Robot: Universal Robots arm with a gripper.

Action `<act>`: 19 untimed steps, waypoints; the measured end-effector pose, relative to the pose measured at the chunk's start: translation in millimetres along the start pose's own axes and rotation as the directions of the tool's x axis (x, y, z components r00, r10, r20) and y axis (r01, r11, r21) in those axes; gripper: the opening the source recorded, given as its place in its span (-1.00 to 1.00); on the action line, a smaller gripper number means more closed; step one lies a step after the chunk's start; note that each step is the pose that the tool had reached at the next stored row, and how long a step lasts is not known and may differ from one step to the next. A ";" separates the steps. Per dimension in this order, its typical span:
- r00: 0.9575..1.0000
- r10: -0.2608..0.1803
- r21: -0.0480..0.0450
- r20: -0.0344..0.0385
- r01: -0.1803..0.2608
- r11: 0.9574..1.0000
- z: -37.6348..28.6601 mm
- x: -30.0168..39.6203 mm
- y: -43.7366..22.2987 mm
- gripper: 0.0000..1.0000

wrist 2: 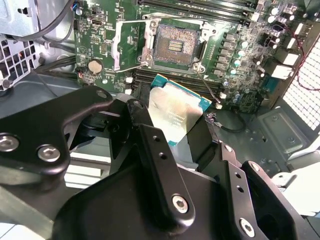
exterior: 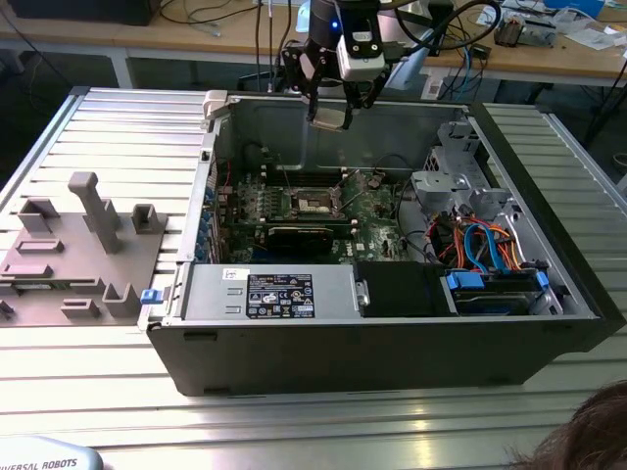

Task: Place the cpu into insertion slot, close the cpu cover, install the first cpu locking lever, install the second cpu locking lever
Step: 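Place the cpu into insertion slot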

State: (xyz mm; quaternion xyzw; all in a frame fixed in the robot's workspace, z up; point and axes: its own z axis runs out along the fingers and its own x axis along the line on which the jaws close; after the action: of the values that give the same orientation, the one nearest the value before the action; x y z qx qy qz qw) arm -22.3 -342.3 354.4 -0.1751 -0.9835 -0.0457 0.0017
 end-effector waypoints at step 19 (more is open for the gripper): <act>0.999 0.050 -0.001 0.004 -0.050 0.999 0.0 0.0 0.0 0.08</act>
State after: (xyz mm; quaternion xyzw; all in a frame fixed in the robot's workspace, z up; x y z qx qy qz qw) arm -22.3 -342.3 354.4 -0.1996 -0.9788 -0.0458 0.0005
